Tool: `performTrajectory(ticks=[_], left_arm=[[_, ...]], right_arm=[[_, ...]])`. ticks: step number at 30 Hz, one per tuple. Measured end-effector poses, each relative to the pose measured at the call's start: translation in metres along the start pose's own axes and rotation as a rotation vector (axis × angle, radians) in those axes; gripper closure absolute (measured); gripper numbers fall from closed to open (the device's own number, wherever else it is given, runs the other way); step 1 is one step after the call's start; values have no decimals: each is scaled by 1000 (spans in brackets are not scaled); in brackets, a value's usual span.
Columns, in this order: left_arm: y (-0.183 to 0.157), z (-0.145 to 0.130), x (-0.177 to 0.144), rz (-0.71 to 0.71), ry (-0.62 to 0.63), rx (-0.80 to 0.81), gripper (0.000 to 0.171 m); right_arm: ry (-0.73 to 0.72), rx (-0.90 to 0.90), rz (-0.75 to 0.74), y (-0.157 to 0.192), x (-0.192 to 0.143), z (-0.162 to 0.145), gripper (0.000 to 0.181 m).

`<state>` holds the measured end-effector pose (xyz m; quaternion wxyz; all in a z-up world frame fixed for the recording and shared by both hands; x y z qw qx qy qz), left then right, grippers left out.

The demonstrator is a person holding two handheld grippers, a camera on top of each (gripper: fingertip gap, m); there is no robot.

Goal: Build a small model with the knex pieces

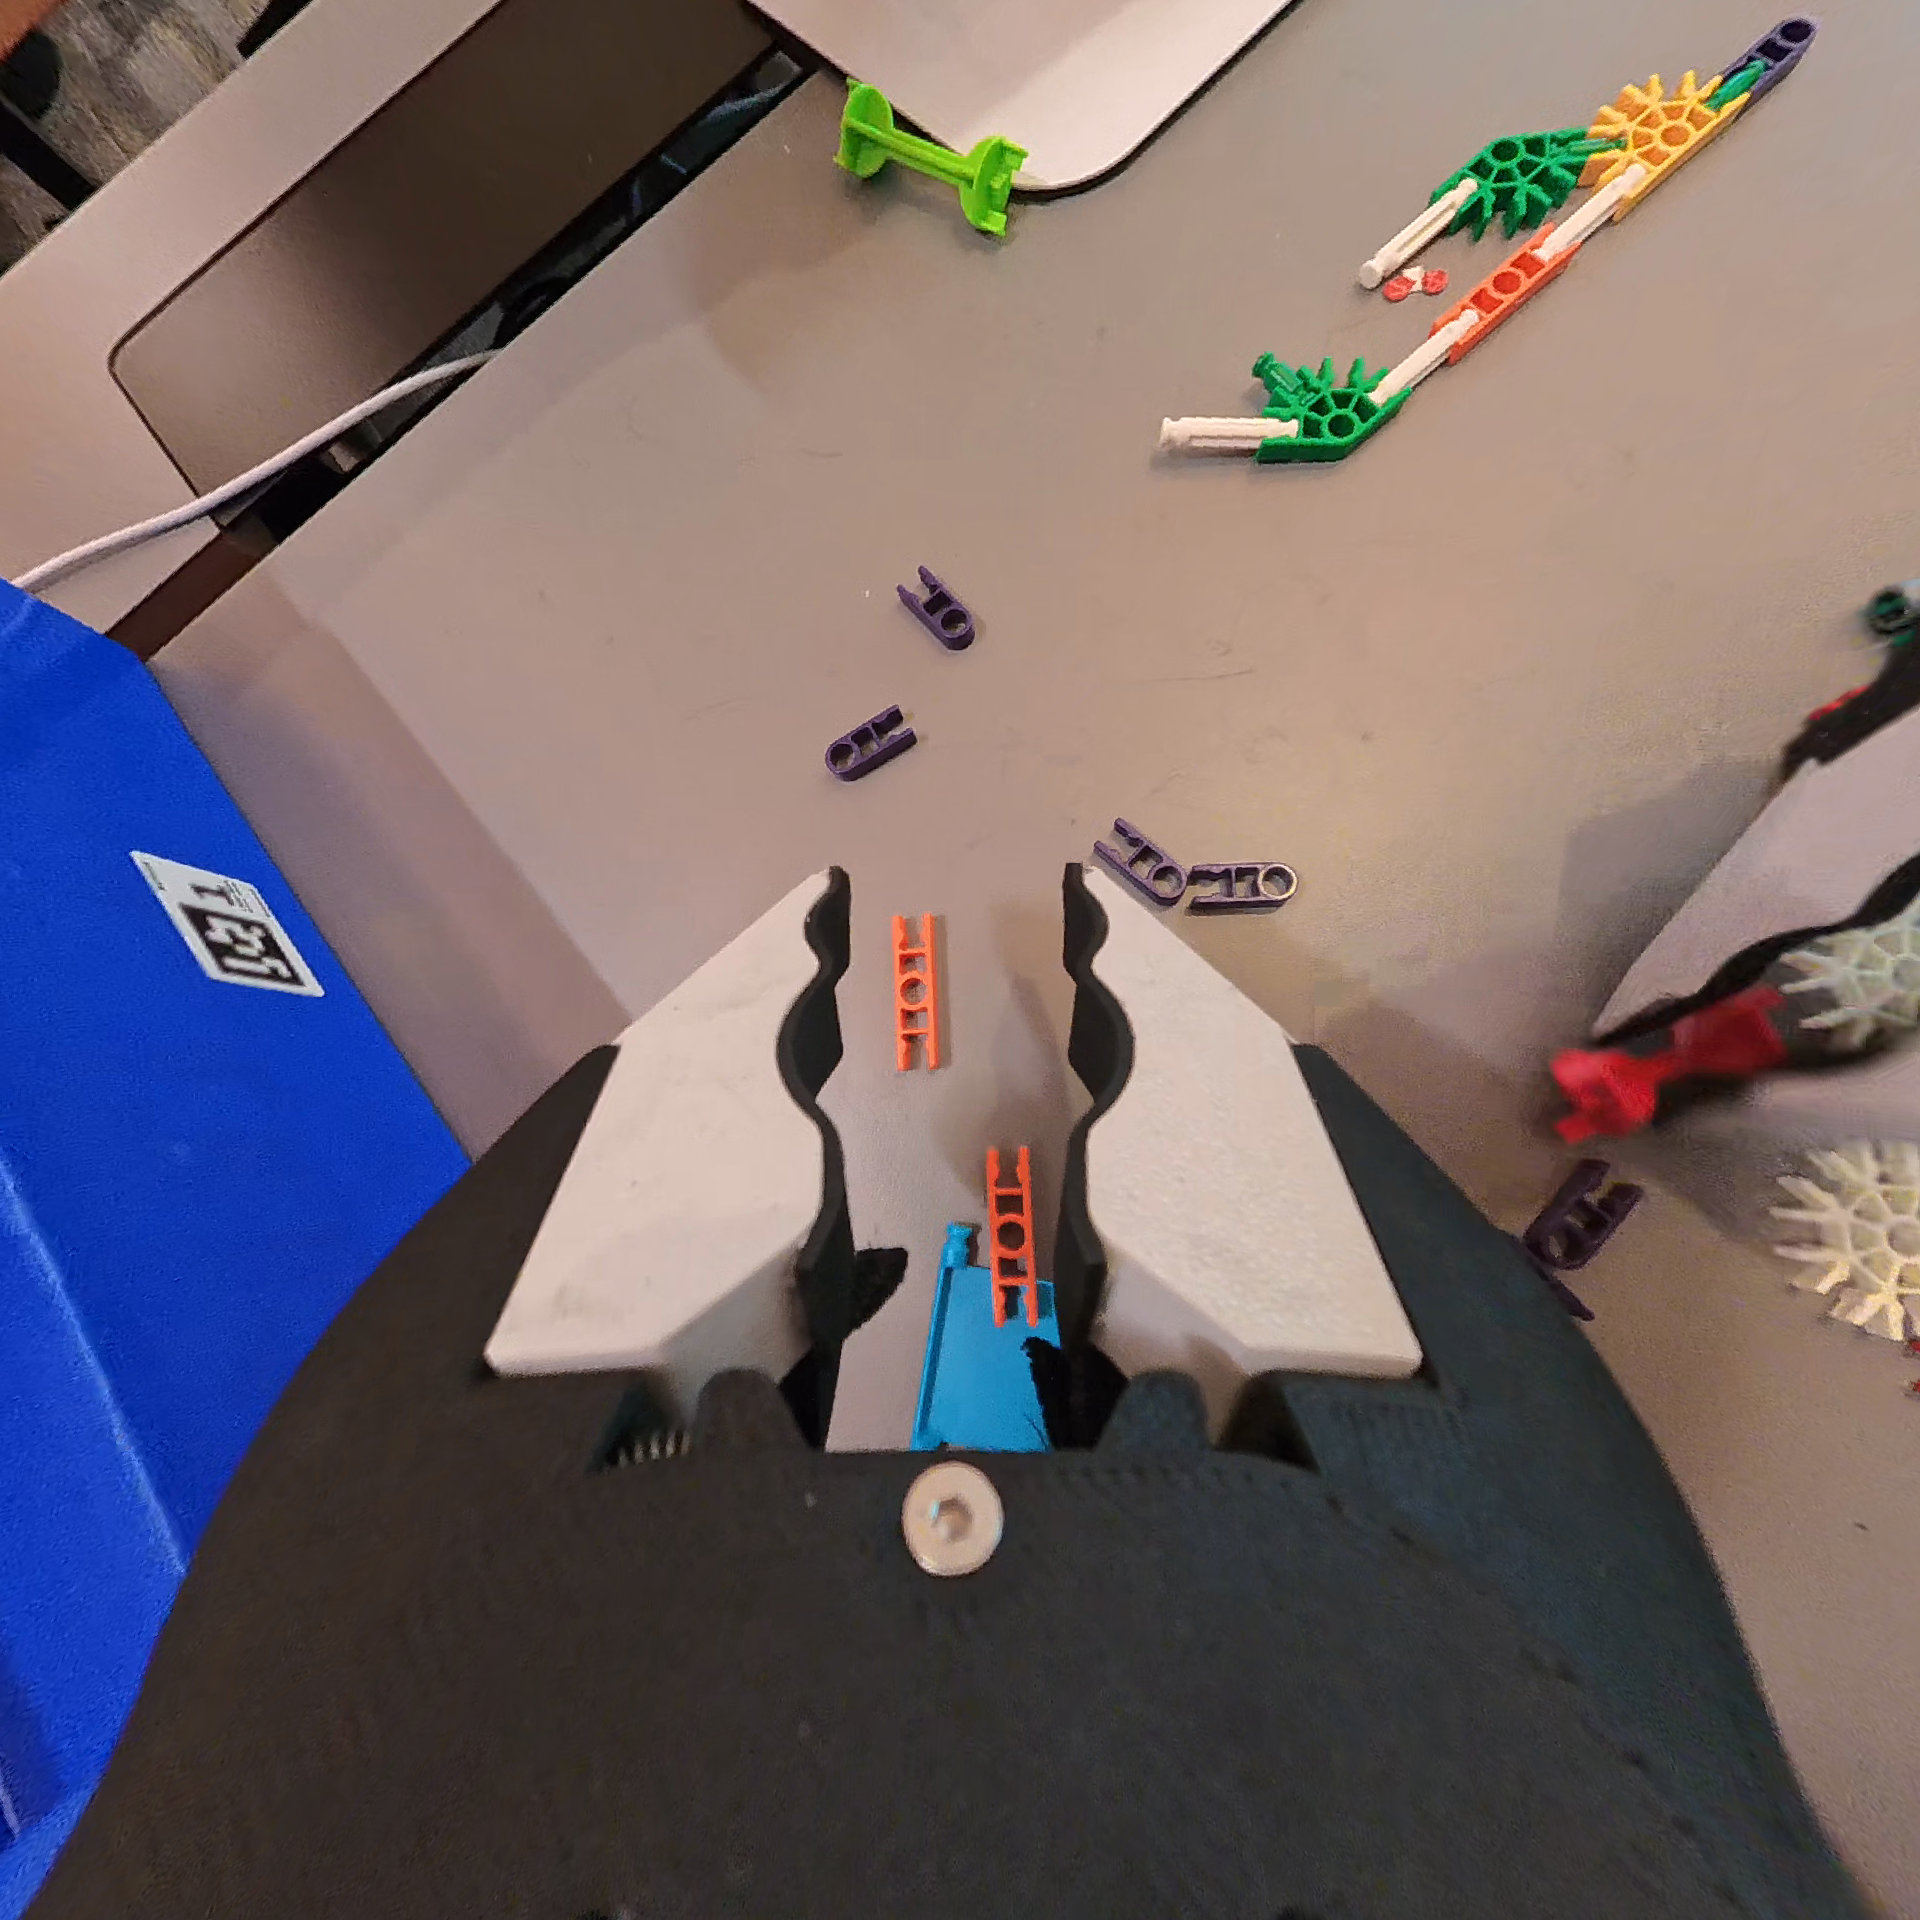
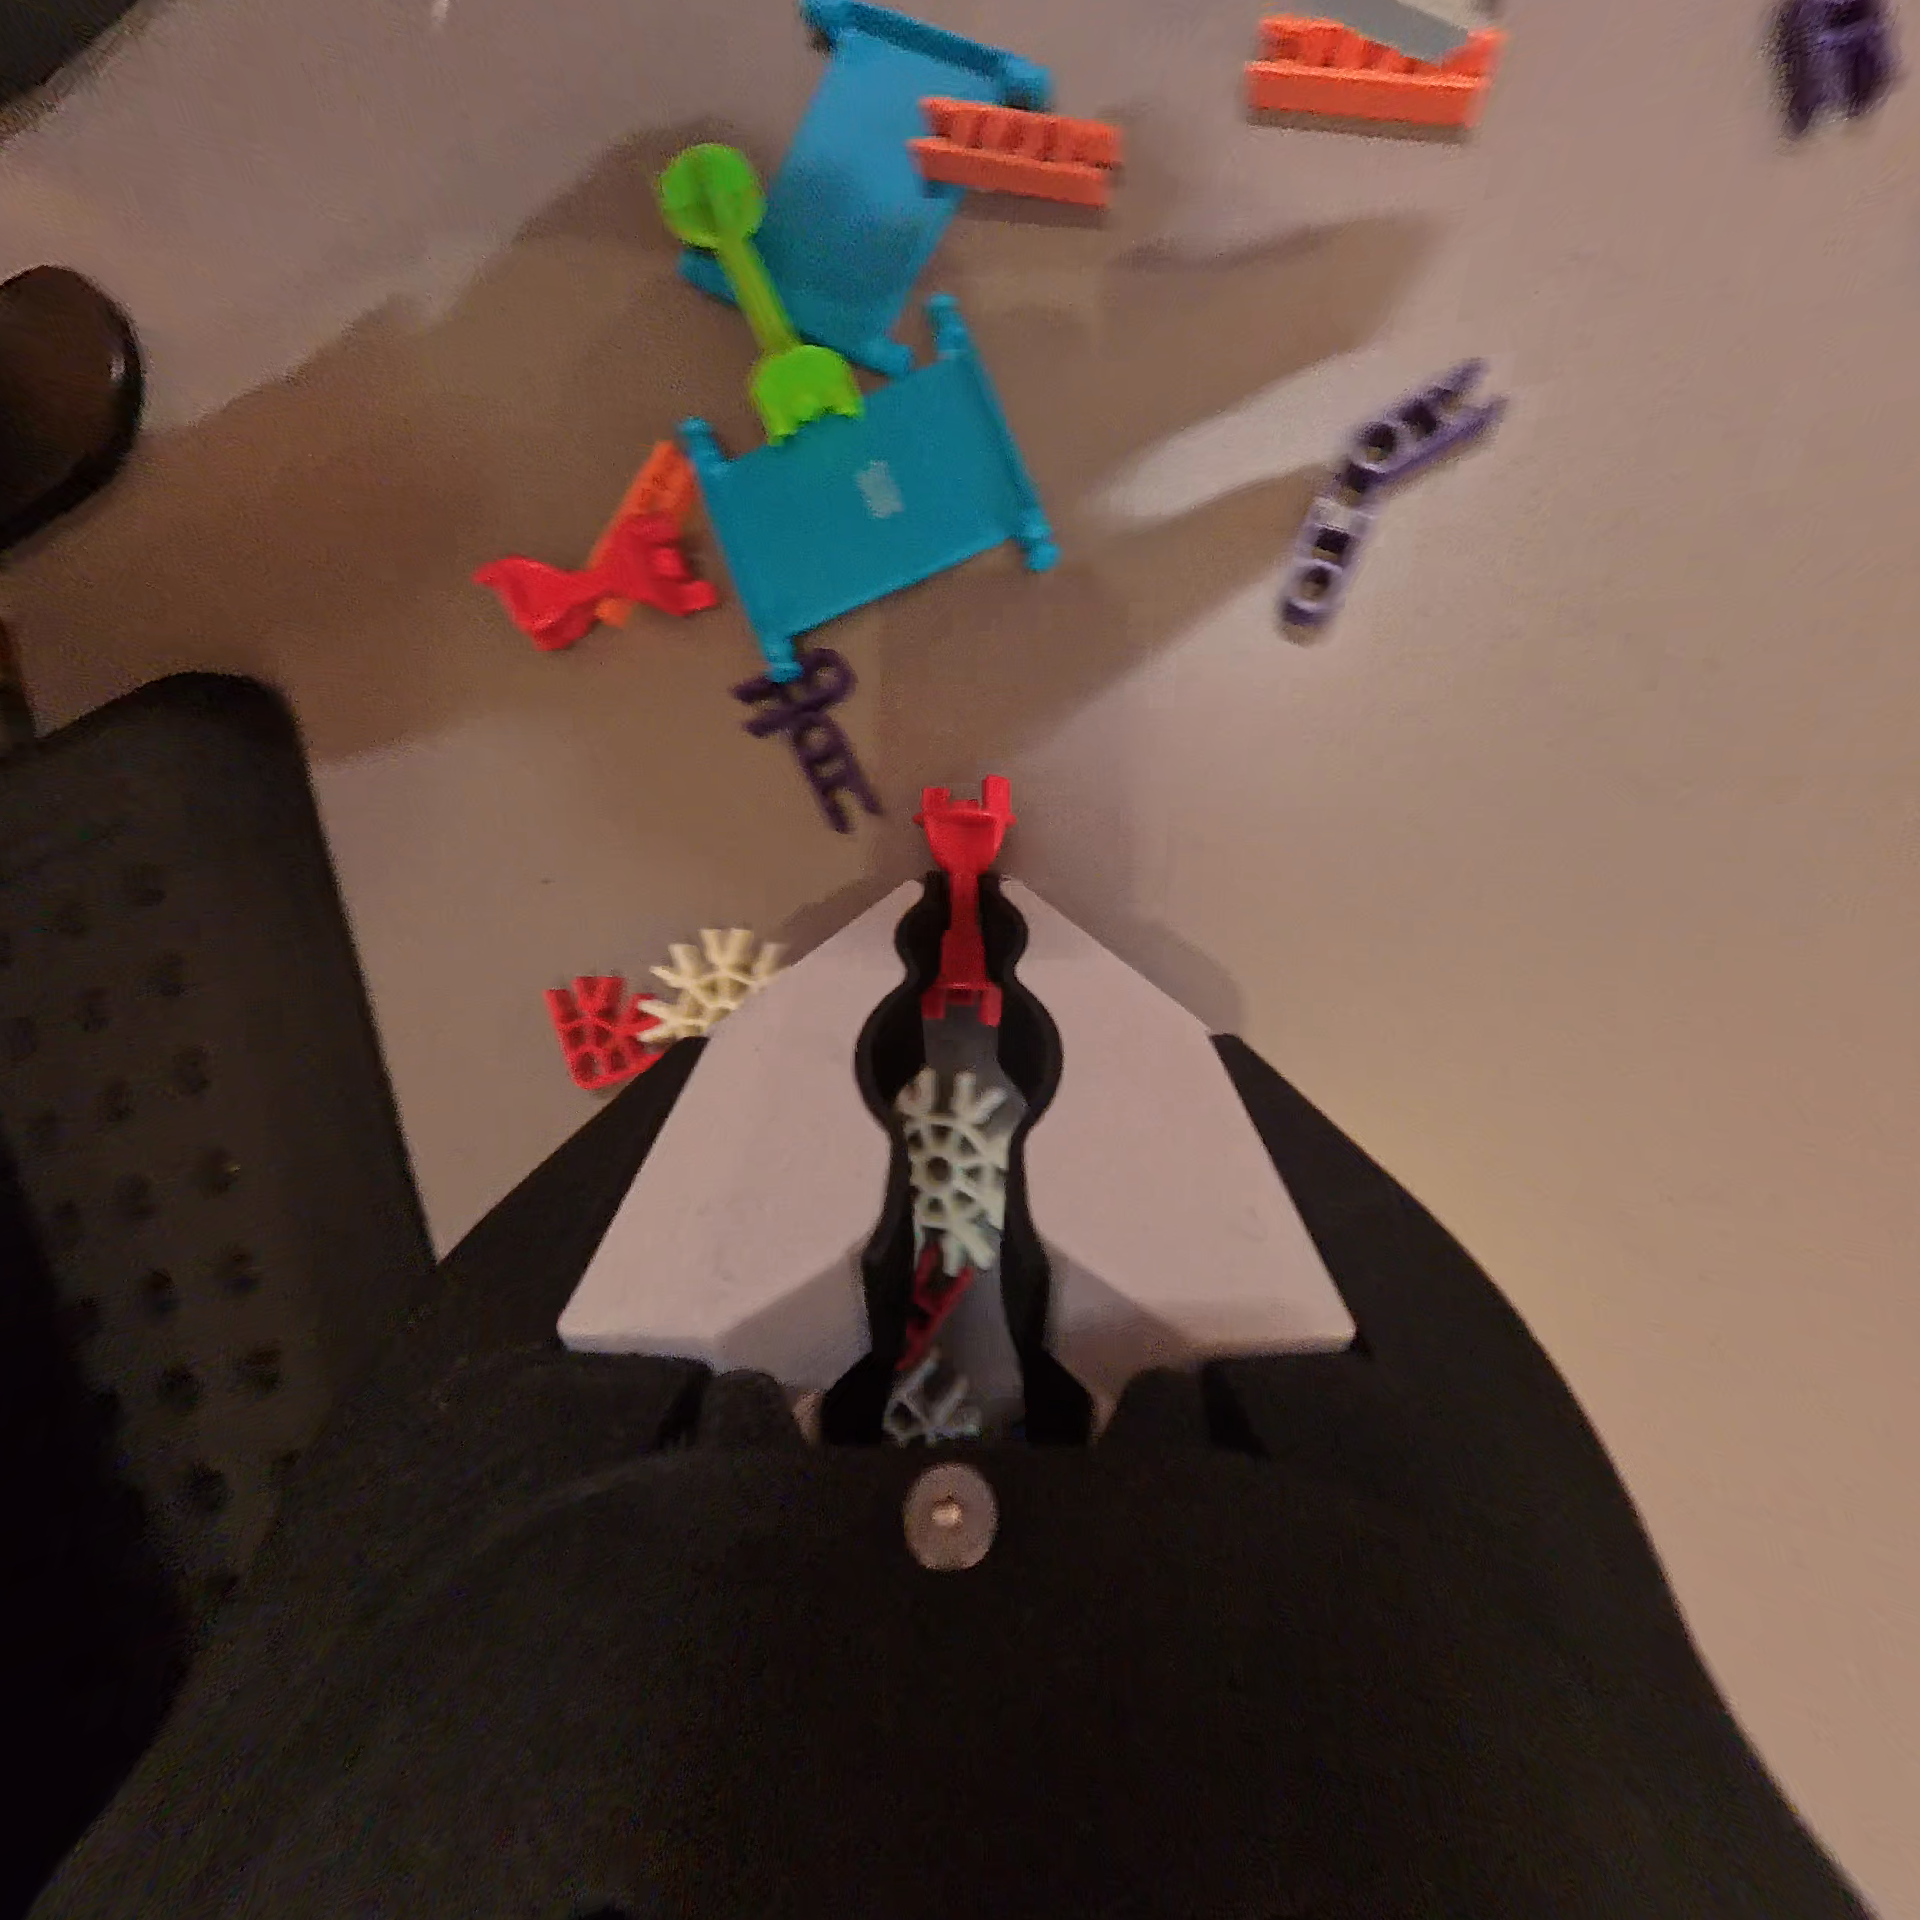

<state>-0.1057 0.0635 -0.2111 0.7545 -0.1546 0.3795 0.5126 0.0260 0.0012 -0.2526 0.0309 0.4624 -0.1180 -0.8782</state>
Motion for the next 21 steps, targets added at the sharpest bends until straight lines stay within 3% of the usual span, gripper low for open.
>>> performTrajectory(ticks=[3,8,14,16,21], left_arm=[[3,2,8,-4,12,6,133],[13,18,34,-33,12,6,138],[22,9,68,-25,182,100,150],[20,10,71,-58,170,89,163],[19,9,70,-71,153,85,165]], right_arm=[[-14,-6,17,11,-5,3,138],[-112,33,2,10,-34,-2,141],[-165,54,-52,8,-60,-16,143],[-178,64,-64,8,-65,-20,144],[-211,82,-89,8,-76,-29,145]])
Point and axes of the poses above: each gripper's, where its closed fingertips meet, x out along the fingers, z out of its top, y = z × x across the jaws, the point moved 4 cm from there along -x, back along the fingers
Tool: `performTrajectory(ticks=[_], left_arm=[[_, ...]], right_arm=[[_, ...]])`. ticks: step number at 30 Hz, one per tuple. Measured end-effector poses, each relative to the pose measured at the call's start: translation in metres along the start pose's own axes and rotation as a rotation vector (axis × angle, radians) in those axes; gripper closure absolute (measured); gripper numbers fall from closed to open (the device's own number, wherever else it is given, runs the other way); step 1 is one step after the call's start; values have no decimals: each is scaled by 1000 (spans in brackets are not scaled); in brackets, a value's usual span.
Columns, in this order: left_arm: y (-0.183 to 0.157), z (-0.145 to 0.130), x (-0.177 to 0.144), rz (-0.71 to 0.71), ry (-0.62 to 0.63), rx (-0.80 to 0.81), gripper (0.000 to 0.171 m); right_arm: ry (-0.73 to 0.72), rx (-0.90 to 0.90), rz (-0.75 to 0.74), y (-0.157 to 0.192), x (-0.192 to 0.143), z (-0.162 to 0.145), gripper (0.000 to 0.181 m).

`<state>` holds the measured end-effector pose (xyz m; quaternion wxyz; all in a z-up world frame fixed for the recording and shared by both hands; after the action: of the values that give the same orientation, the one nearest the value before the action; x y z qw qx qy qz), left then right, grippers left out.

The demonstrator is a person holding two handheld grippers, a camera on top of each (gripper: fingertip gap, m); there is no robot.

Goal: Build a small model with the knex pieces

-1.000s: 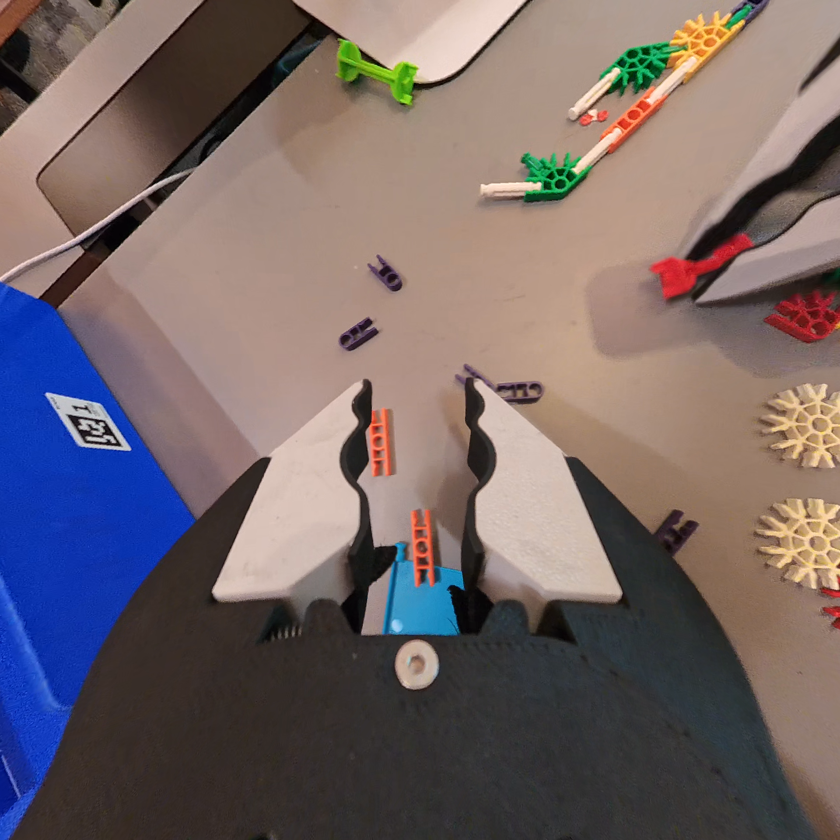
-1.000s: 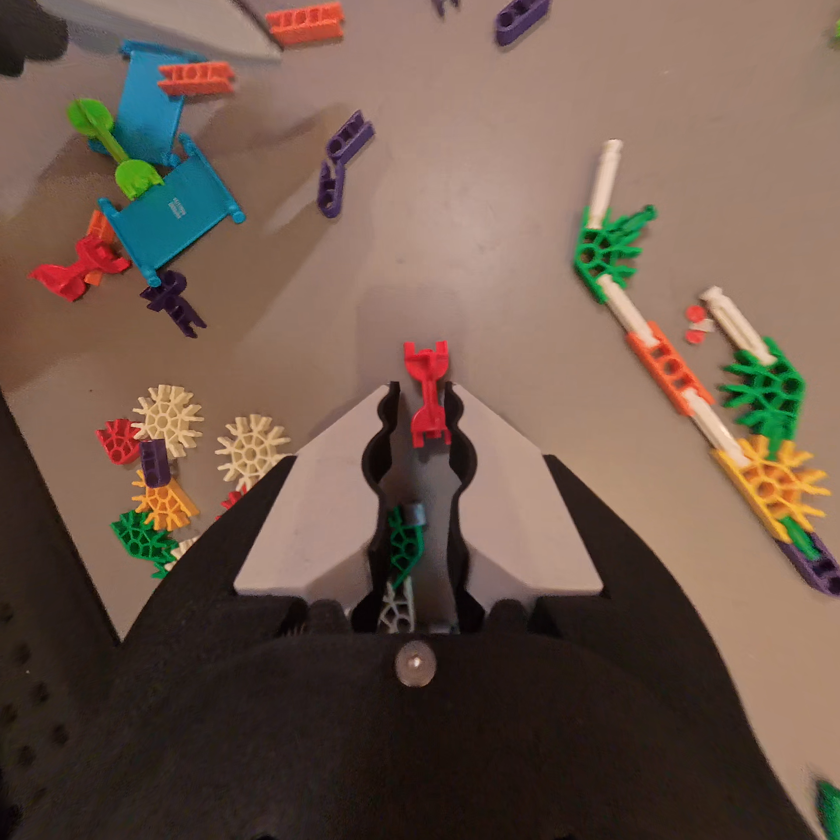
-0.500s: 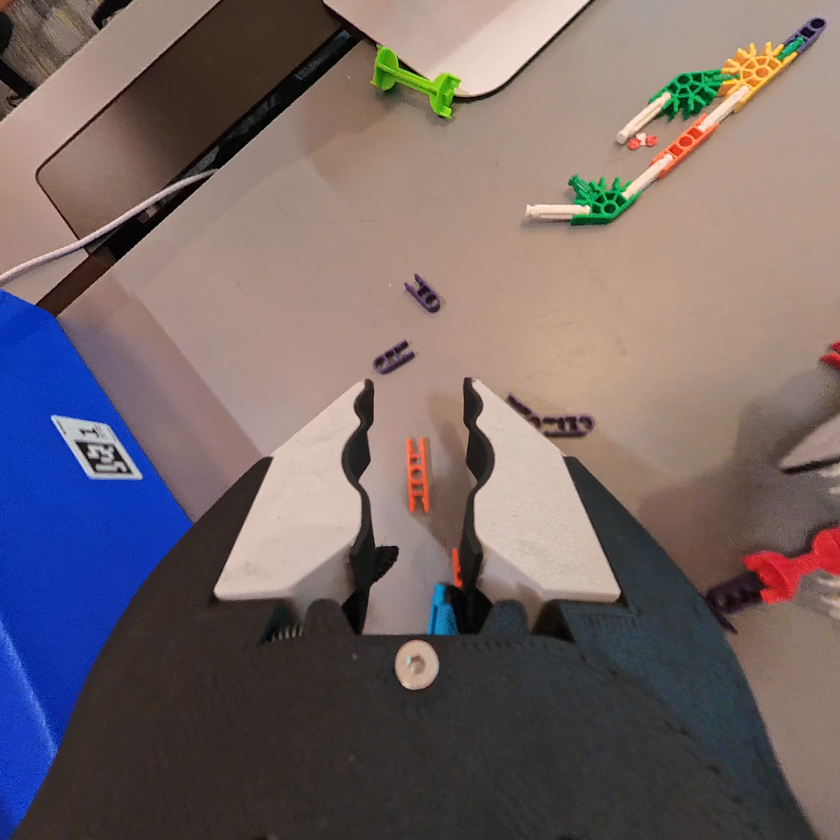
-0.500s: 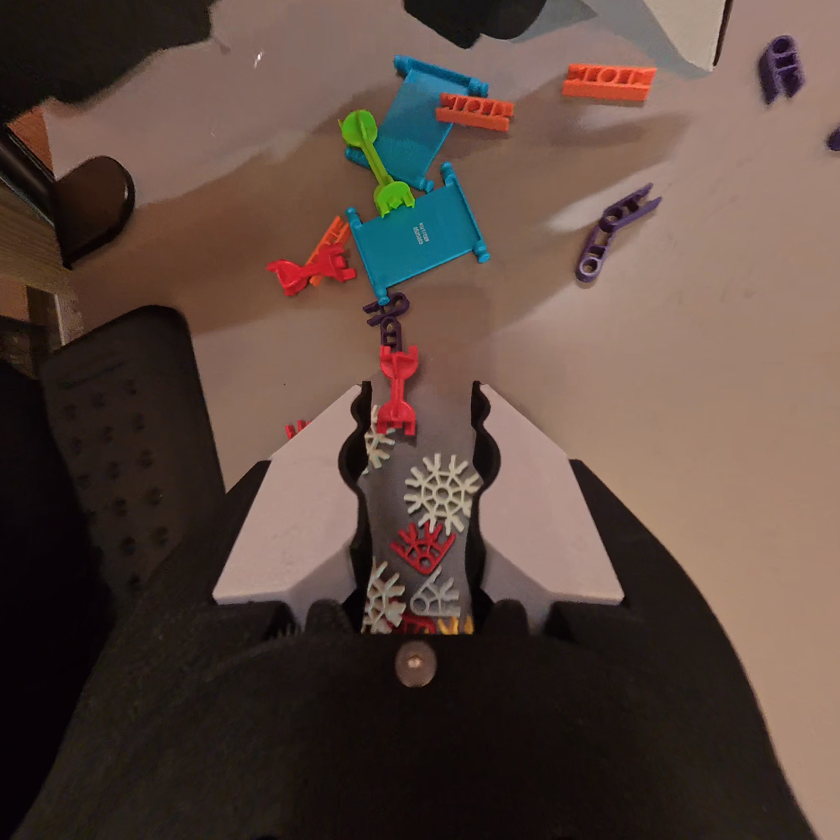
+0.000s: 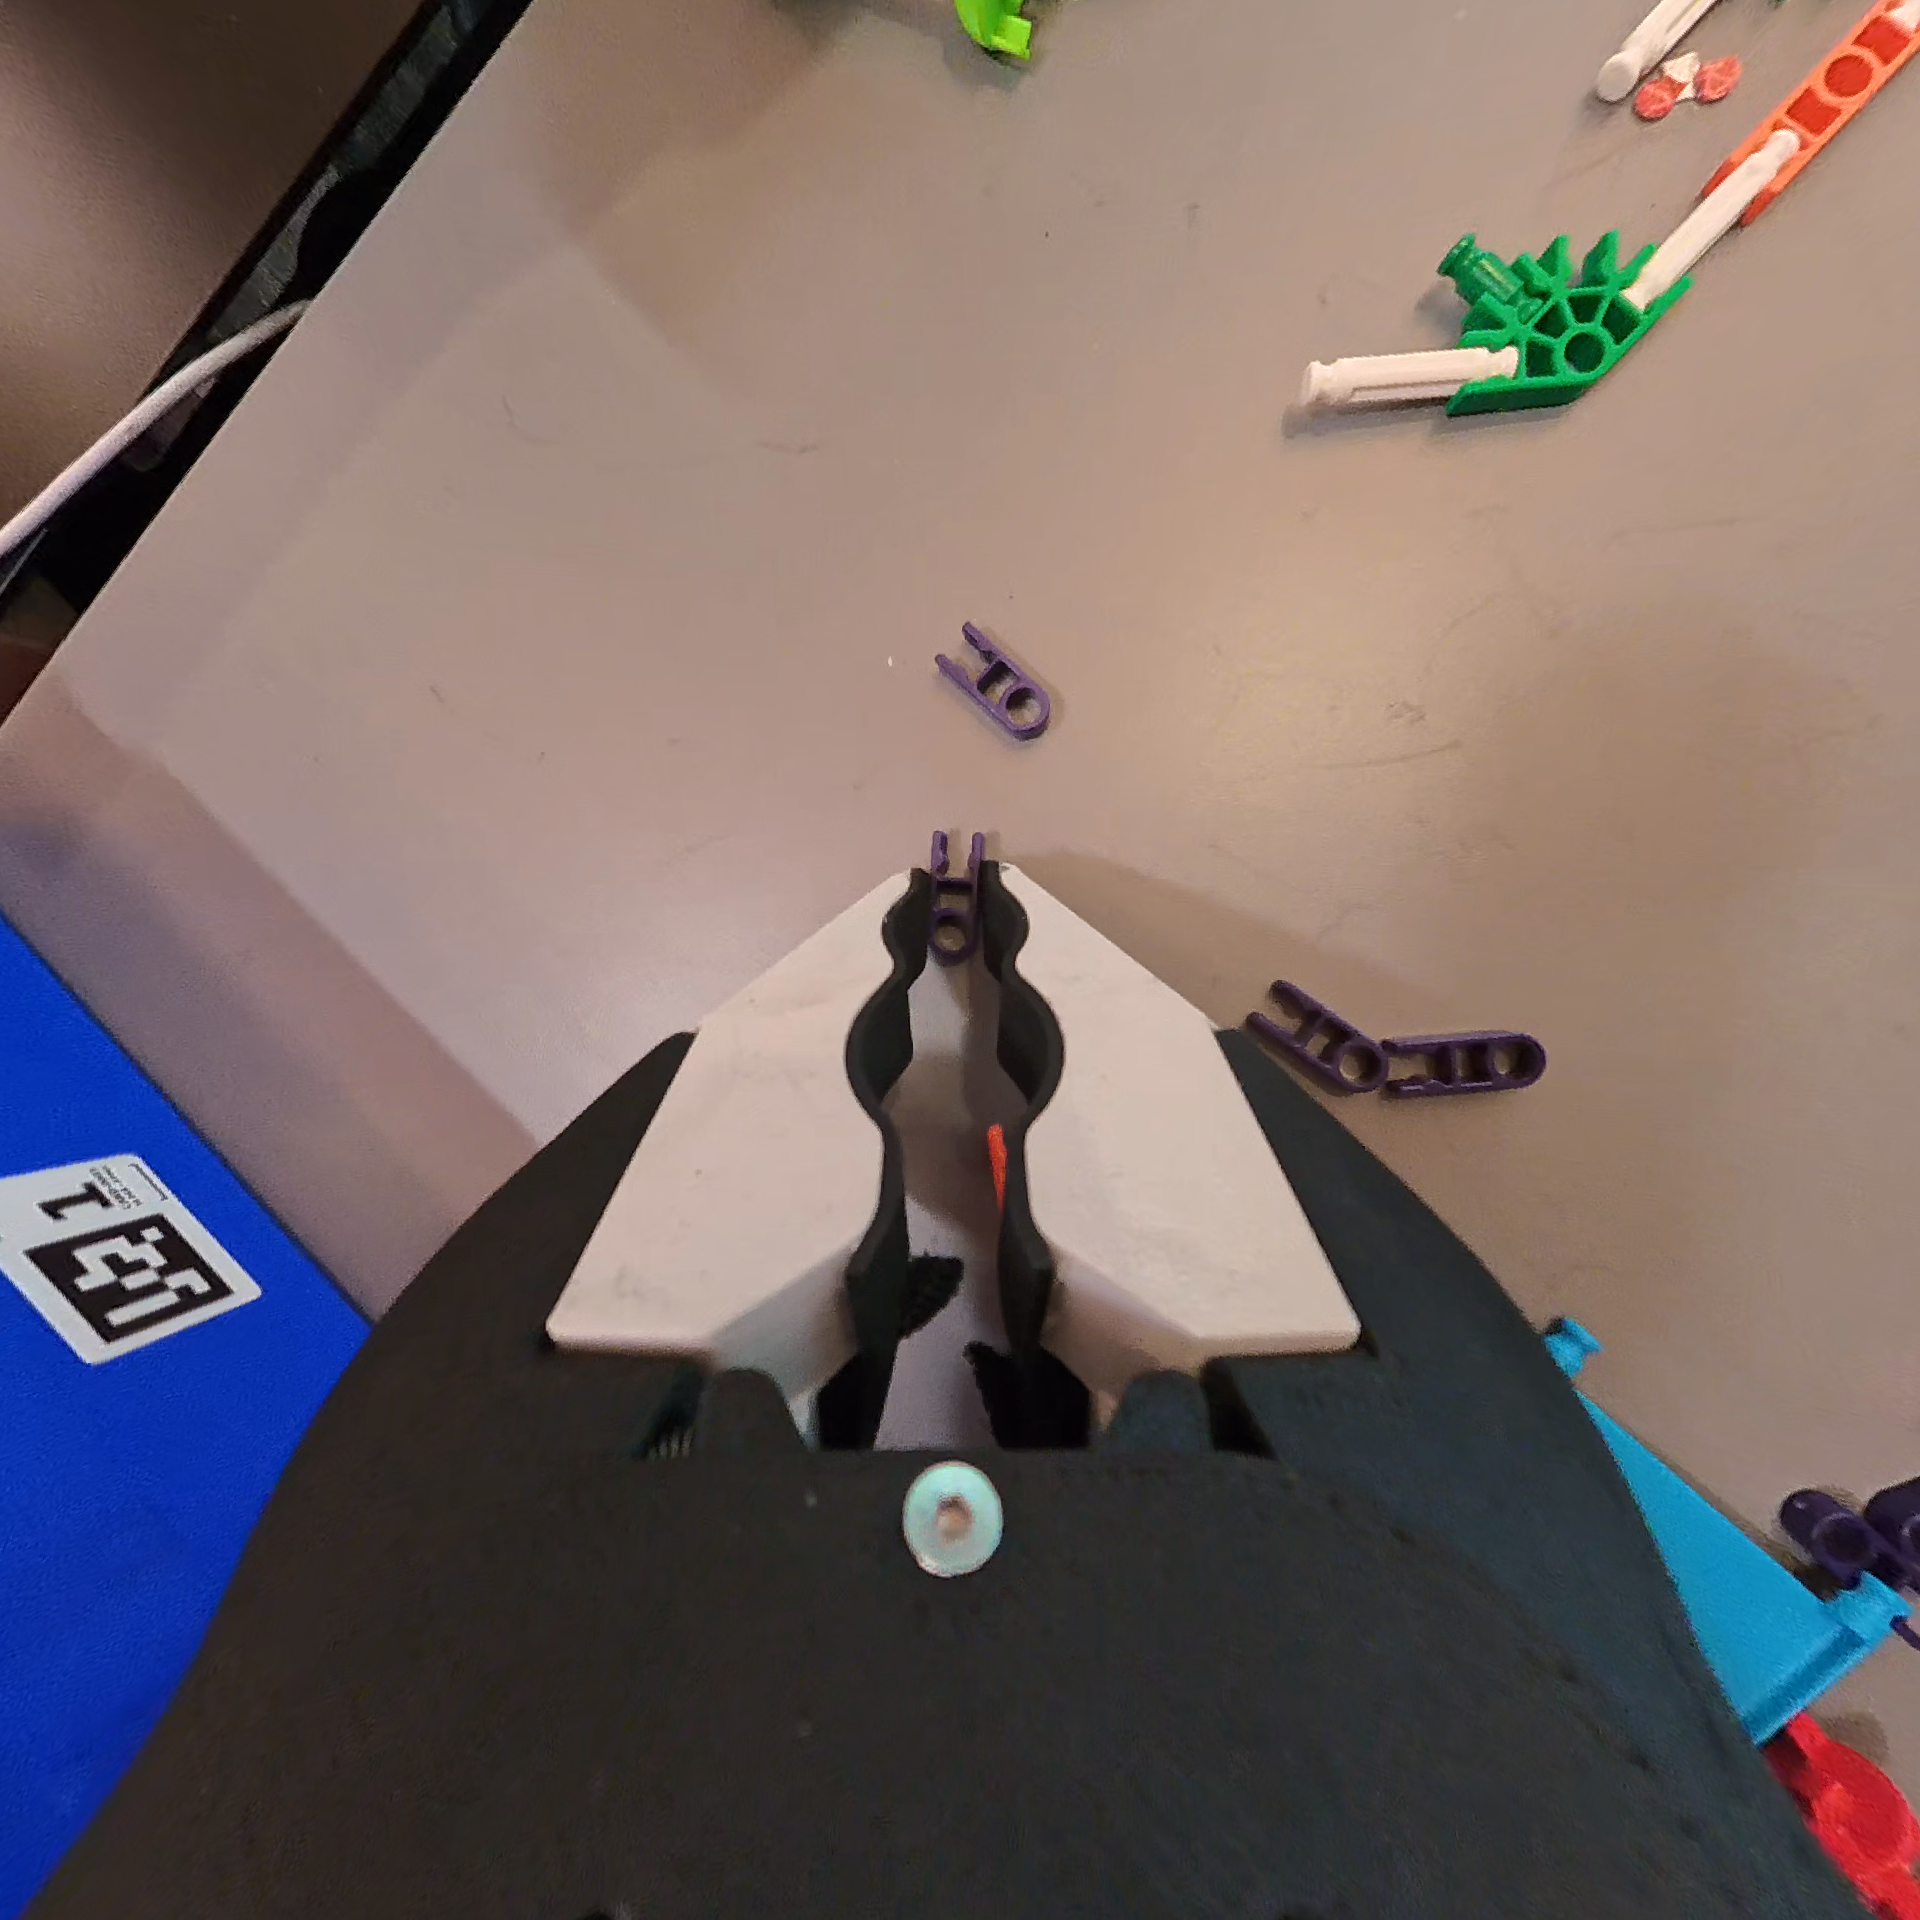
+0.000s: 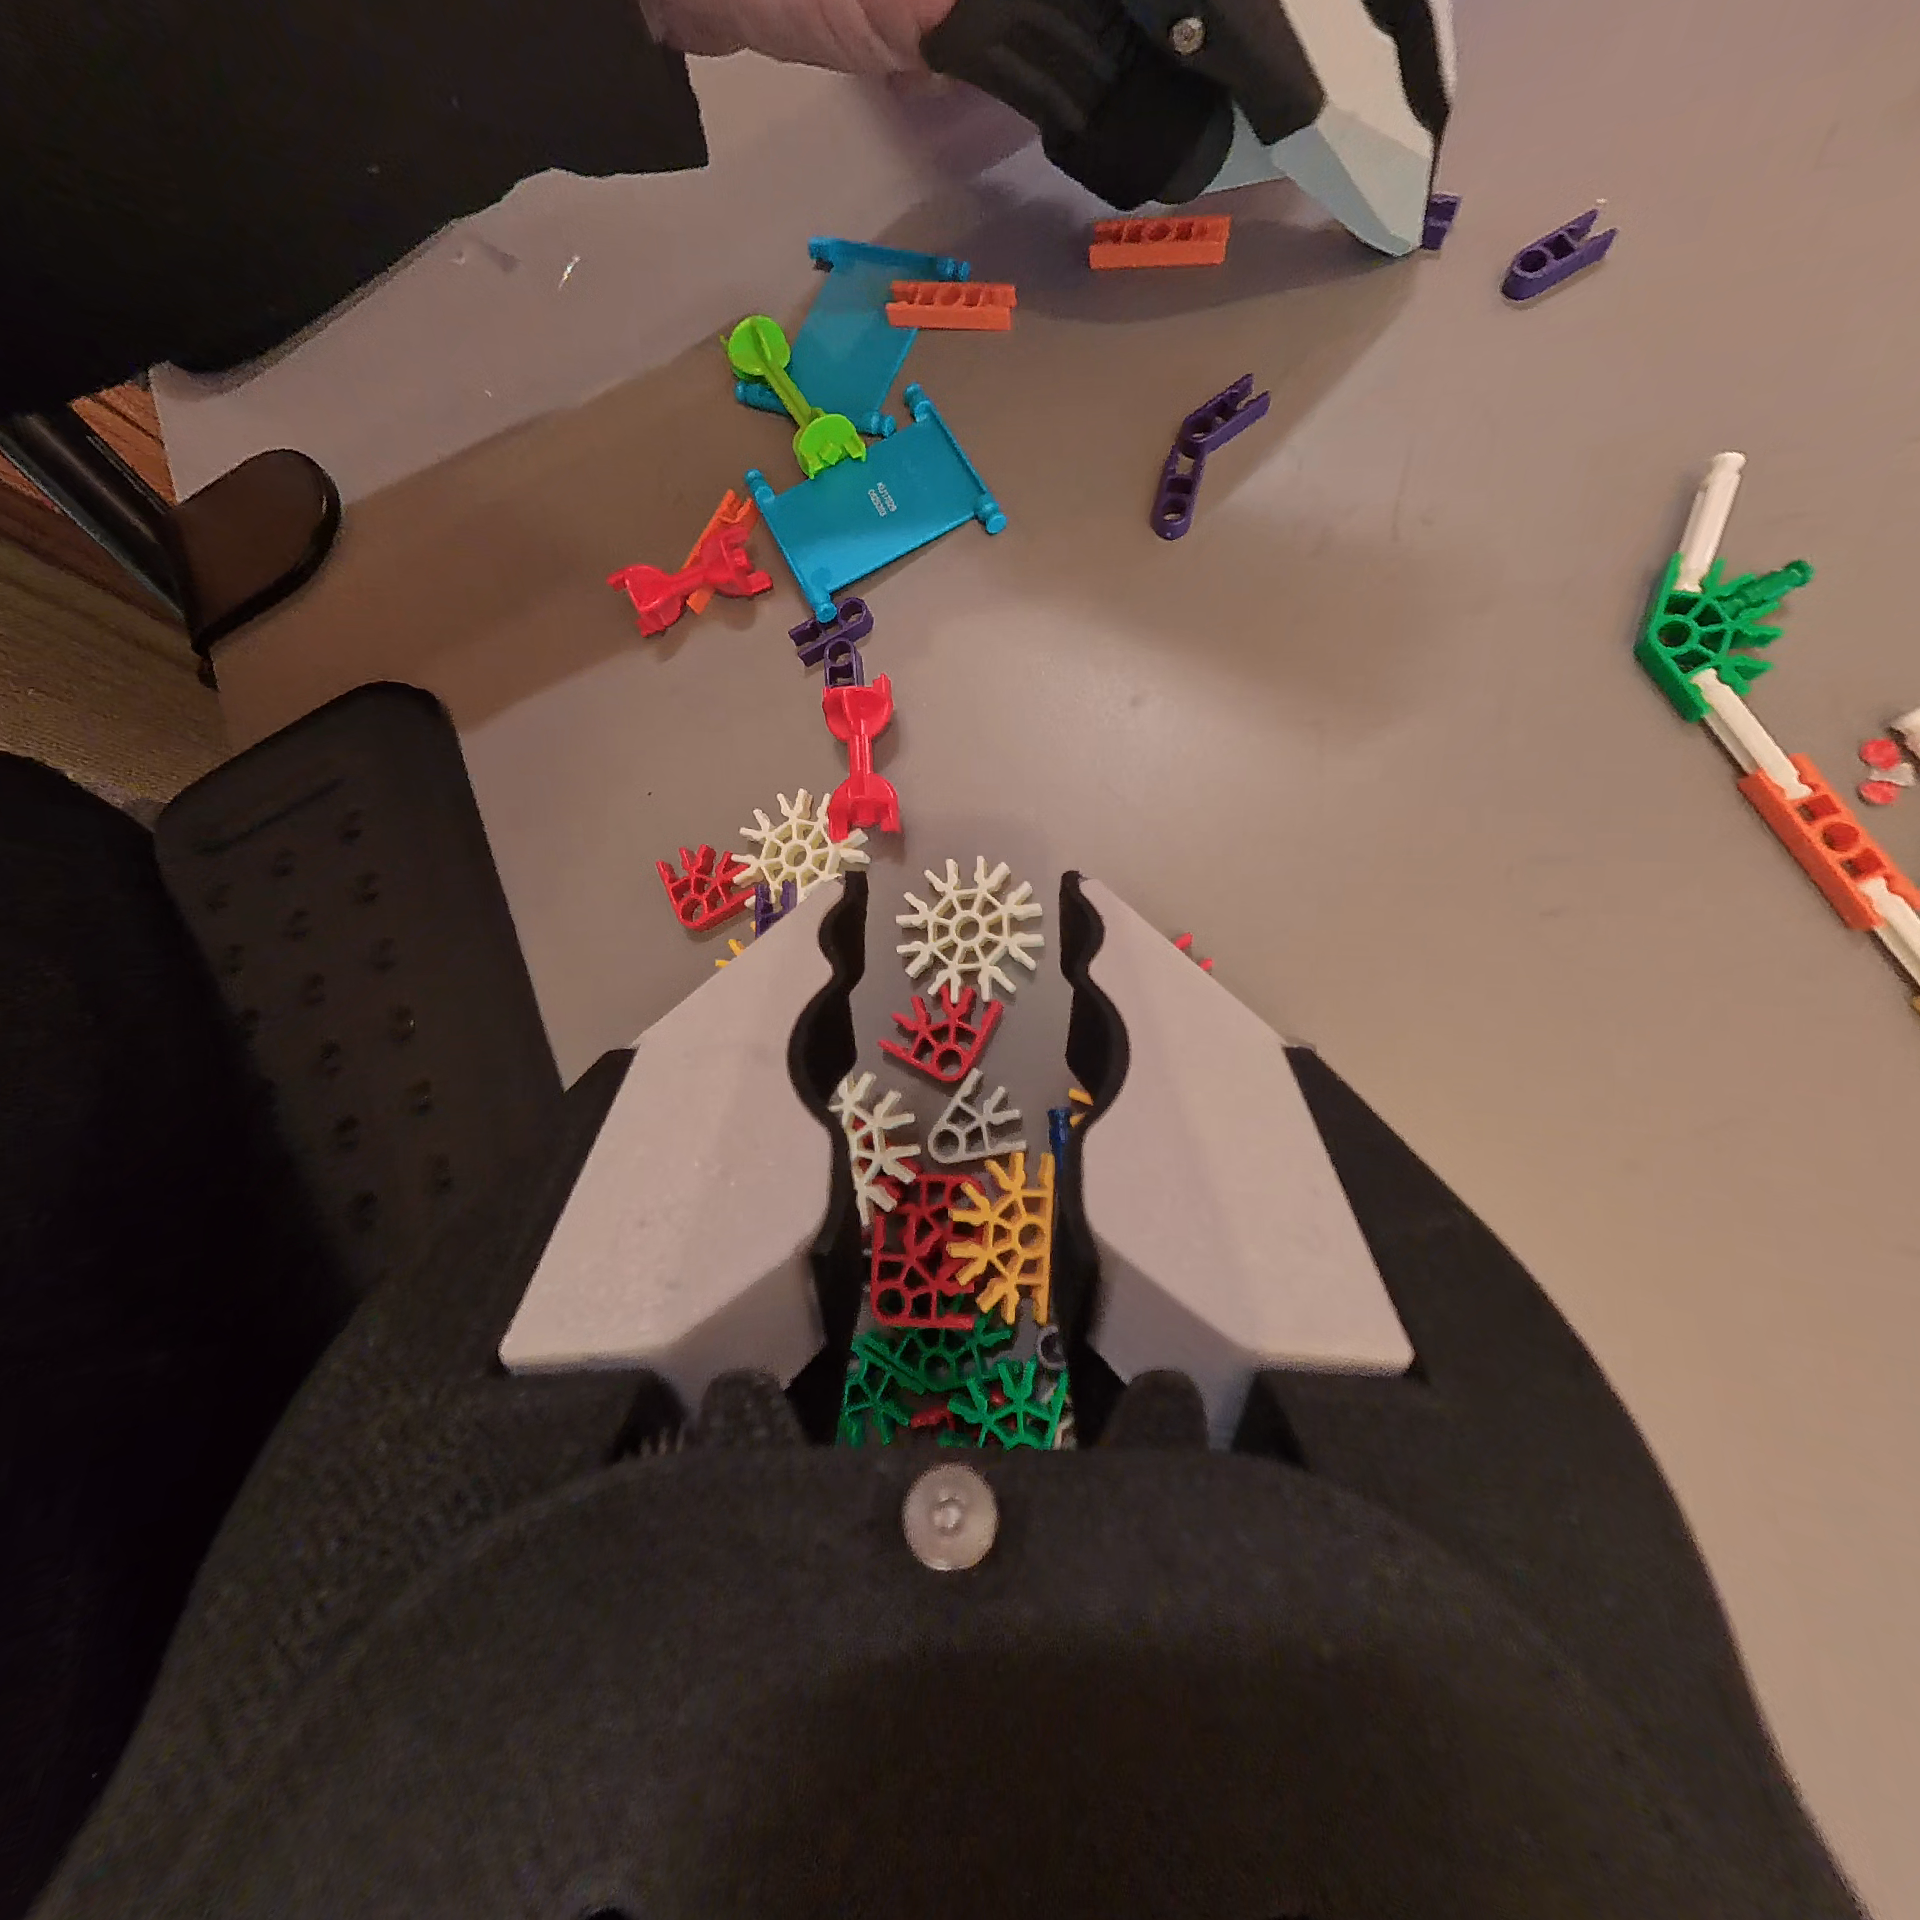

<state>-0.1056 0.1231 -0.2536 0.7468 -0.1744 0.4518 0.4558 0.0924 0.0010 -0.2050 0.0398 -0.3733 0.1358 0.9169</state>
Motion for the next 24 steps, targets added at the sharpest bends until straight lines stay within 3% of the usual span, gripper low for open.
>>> performTrajectory(ticks=[5,10,13,16,17,21,24], left_arm=[[-21,9,-12,-49,-40,1,165],[-91,60,-26,-249,-191,13,165],[-147,107,-43,-534,-406,-102,164],[-184,148,-72,-951,-636,-398,165],[-189,156,-77,-1033,-693,-477,165],[-203,172,-87,-1240,-800,-651,165],[-215,177,-93,-1314,-837,-670,165]], right_arm=[[-26,32,-56,-12,-24,-11,146],[-96,154,-142,-42,-65,-36,151],[-211,206,-217,-64,-92,-36,151],[-368,154,-271,-70,-118,-15,157],[-412,134,-276,-69,-124,-8,158],[-529,125,-292,-68,-140,7,161],[-620,212,-183,-65,-145,11,161]])
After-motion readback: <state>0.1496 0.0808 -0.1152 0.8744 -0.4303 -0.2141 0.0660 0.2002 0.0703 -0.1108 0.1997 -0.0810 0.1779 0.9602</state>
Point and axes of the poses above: each gripper's, where its closed fingertips meet, x out along the fingers, z out of its top, y = z × x across the jaws, the point moved 4 cm from there along -x, back along the fingers
